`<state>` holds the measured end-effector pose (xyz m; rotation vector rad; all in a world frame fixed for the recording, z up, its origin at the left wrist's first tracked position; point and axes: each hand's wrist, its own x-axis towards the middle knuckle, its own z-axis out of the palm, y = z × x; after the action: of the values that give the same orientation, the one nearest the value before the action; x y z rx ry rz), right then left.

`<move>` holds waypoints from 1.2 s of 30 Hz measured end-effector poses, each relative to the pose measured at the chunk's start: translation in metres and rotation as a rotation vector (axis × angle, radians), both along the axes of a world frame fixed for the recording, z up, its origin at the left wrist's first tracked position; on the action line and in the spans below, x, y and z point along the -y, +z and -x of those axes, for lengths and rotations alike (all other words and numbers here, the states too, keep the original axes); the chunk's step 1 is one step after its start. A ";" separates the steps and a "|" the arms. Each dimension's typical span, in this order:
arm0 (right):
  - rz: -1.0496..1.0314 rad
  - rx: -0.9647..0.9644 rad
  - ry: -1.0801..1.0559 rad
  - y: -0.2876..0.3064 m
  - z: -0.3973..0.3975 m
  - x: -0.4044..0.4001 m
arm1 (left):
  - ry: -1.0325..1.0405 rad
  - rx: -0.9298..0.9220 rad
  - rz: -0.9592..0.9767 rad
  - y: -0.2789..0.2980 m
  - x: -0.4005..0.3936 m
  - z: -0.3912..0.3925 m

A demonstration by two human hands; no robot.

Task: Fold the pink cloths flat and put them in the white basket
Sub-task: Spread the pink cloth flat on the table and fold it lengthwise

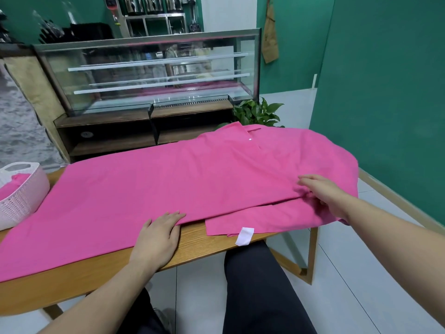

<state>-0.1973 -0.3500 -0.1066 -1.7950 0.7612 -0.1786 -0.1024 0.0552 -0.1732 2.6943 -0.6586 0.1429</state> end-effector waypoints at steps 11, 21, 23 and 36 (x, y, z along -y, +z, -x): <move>0.296 0.102 -0.062 -0.020 -0.013 0.030 | -0.029 0.051 -0.015 -0.001 0.000 -0.002; 1.153 0.125 0.719 -0.012 -0.007 -0.051 | -0.038 0.125 -0.064 0.010 0.002 0.006; 1.203 0.074 0.866 -0.014 -0.012 -0.071 | -0.045 0.130 -0.106 0.012 0.002 0.008; 1.267 -0.003 0.676 -0.012 -0.033 -0.066 | -0.182 0.263 -0.242 0.018 -0.033 0.007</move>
<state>-0.1642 -0.2839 -0.1189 -3.1287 -0.1118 -0.2211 -0.1096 0.0884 -0.1550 2.8513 -1.0579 0.3982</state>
